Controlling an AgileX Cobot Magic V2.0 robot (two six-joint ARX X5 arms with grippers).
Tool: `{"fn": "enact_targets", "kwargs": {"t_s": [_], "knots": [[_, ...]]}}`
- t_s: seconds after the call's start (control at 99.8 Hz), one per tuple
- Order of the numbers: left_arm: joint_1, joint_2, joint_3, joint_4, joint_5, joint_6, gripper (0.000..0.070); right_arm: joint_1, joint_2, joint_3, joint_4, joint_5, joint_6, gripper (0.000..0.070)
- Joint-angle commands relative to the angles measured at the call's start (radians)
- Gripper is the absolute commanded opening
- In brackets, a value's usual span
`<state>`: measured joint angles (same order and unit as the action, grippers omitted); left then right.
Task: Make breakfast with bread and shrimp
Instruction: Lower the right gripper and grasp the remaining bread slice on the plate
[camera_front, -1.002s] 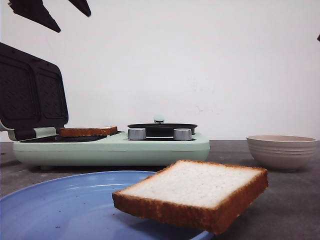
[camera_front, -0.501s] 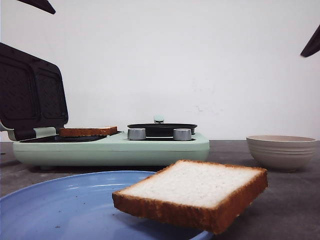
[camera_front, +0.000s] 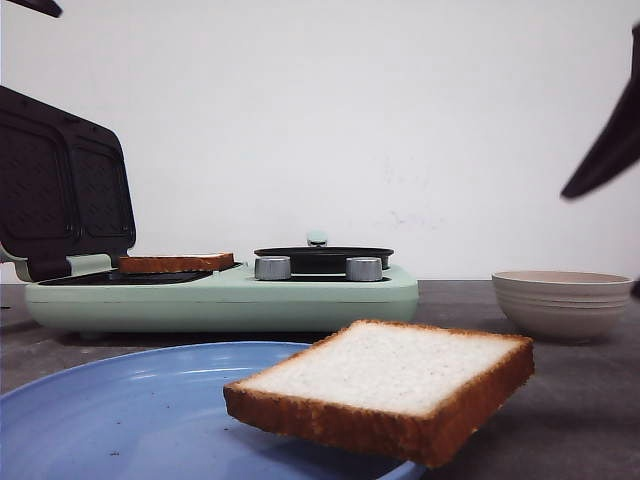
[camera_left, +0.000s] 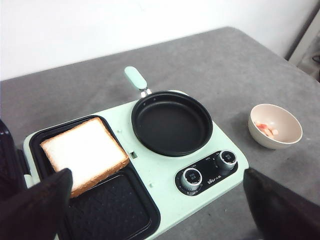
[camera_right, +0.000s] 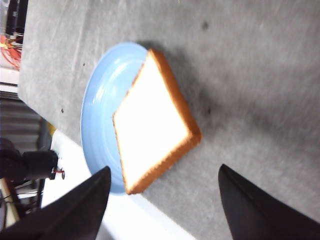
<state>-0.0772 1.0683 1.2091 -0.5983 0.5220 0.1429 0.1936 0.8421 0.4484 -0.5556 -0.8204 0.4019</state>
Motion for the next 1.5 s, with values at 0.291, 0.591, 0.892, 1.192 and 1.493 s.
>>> {"fn": "enact_targets", "kwargs": {"t_s": [0.291, 0.591, 0.892, 1.192, 1.493], "knots": [[0.004, -0.072, -0.03, 0.011, -0.002, -0.006, 0.0627, 0.076, 0.007, -0.135, 0.261, -0.042, 0.238, 0.0427], [0.004, -0.076, -0.03, 0.008, -0.002, -0.011, 0.0627, 0.146, 0.113, -0.135, 0.378, -0.013, 0.28, 0.0428], [0.004, -0.09, -0.03, 0.008, -0.002, -0.011, 0.0627, 0.182, 0.237, -0.135, 0.498, 0.01, 0.299, 0.0427], [0.003, -0.096, -0.03, 0.009, -0.002, -0.011, 0.0627, 0.206, 0.323, -0.135, 0.593, 0.017, 0.321, 0.0427], [-0.003, -0.096, -0.03, 0.009, -0.002, -0.01, 0.0627, 0.225, 0.373, -0.135, 0.638, 0.062, 0.327, 0.037]]}}
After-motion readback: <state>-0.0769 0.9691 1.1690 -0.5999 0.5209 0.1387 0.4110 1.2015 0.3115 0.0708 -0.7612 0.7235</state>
